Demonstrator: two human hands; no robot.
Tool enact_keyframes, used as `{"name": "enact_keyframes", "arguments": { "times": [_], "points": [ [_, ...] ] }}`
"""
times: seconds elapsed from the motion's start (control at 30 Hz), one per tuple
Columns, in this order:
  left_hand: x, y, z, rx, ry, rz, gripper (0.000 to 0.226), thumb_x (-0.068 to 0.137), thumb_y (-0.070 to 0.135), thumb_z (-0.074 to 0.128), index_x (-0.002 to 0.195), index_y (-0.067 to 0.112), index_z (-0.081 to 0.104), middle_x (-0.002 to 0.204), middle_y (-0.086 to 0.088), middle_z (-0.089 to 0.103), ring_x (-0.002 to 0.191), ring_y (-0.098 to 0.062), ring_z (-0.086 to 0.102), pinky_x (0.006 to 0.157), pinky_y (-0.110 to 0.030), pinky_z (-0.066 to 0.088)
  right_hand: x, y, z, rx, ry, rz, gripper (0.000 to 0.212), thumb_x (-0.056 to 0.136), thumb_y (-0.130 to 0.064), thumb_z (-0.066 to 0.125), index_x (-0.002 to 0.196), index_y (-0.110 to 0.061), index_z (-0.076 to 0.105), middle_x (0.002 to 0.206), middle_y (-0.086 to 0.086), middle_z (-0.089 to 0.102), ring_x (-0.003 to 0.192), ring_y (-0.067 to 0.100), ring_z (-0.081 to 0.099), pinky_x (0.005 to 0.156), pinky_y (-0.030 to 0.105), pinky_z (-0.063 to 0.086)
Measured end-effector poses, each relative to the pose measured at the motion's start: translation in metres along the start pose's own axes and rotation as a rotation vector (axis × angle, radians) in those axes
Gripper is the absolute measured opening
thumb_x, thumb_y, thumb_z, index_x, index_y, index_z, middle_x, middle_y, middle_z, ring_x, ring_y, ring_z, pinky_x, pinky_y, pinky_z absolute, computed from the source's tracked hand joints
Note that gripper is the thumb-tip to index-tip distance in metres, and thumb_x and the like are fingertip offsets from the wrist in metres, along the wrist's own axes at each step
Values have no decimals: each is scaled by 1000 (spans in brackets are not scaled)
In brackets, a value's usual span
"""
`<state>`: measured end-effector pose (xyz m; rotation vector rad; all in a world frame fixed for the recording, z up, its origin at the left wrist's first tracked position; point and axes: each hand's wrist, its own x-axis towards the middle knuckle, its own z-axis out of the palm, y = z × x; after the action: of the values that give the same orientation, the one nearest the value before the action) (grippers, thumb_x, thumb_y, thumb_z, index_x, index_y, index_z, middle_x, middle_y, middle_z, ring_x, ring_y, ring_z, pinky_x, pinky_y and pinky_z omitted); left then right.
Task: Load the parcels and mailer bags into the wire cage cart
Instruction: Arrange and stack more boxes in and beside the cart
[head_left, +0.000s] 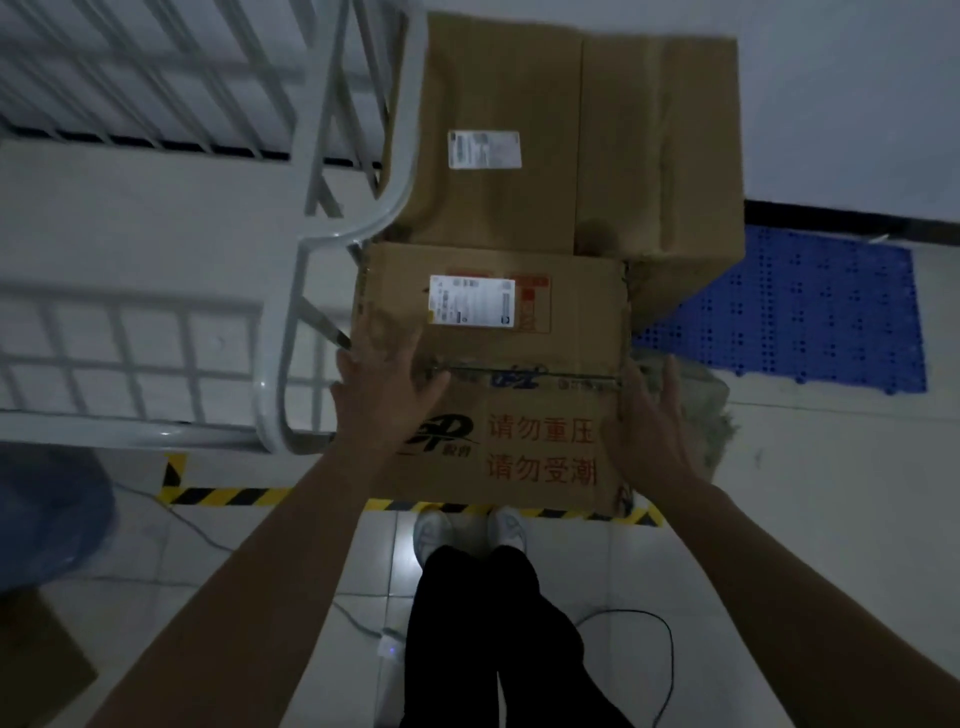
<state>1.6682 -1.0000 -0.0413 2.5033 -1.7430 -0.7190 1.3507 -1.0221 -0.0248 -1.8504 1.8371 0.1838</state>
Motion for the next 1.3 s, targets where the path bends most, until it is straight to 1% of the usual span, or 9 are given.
{"name": "enact_keyframes", "arguments": {
  "times": [0.17, 0.27, 0.47, 0.6, 0.73, 0.9, 1.03, 1.2, 1.3],
  "points": [
    [27, -37, 44, -24, 65, 2, 87, 83, 80, 40, 155, 47, 5, 157, -28, 9, 132, -54, 36, 101, -64, 44, 31, 2, 37, -96, -37, 32, 75, 96, -53, 48, 153, -43, -1, 164, 0, -22, 150, 46, 4, 107, 68, 34],
    [29, -48, 62, -60, 22, -54, 92, 79, 83, 46, 154, 49, 6, 160, -22, 2, 128, -50, 44, 101, -57, 48, 50, 6, 54, -65, -48, 42, 70, 92, -75, 35, 147, -56, -5, 162, -3, -25, 148, 51, -3, 109, 75, 23],
    [21, -60, 83, 13, 10, -146, 96, 70, 91, 43, 150, 53, 7, 155, -18, 8, 124, -50, 41, 89, -62, 50, 59, 15, 73, 16, 33, 142, 67, 94, -74, 27, 153, -54, 1, 161, -4, -32, 151, 43, -10, 109, 65, 33],
    [24, -60, 78, 18, -10, -158, 97, 71, 90, 47, 150, 53, 5, 147, -17, 18, 120, -46, 46, 89, -59, 49, 59, 13, 78, 113, 18, 167, 63, 96, -72, 24, 151, -58, -2, 166, 3, -7, 150, 41, 16, 109, 61, 36],
    [28, -60, 72, -13, -34, -156, 100, 69, 90, 49, 150, 53, 4, 133, -20, 30, 109, -42, 56, 88, -53, 52, 63, 9, 76, 129, -4, 205, 65, 97, -69, 26, 154, -53, -1, 146, 14, 29, 123, 43, 48, 97, 53, 47],
    [27, -34, 62, -39, 17, -181, 101, 68, 88, 54, 152, 46, 18, 134, -21, 35, 118, -40, 47, 91, -51, 49, 62, 4, 73, 78, -26, 304, 86, 81, -87, 30, 151, -54, -6, 139, 18, 34, 124, 46, 47, 96, 56, 49],
    [23, -5, 39, -1, 14, -190, 103, 68, 91, 47, 153, 43, 17, 135, -22, 34, 121, -41, 44, 91, -47, 47, 60, 2, 48, 60, 84, 354, 93, 74, -94, 32, 152, -51, 5, 134, 21, 41, 117, 47, 52, 94, 54, 50],
    [-5, 37, -5, -1, -2, -212, 101, 69, 92, 45, 153, 44, 15, 143, -24, 31, 127, -42, 41, 95, -46, 46, 35, 3, -13, 57, 169, 372, 92, 75, -90, 40, 154, -48, 16, 133, 23, 42, 114, 46, 54, 91, 51, 48],
    [-26, 63, -40, -4, 27, -197, 98, 69, 92, 44, 151, 45, 18, 136, -21, 35, 121, -39, 44, 91, -45, 47, 10, 7, -55, 32, 206, 401, 93, 72, -93, 34, 152, -48, 17, 130, 23, 44, 111, 45, 56, 88, 52, 49]
  ]
}}
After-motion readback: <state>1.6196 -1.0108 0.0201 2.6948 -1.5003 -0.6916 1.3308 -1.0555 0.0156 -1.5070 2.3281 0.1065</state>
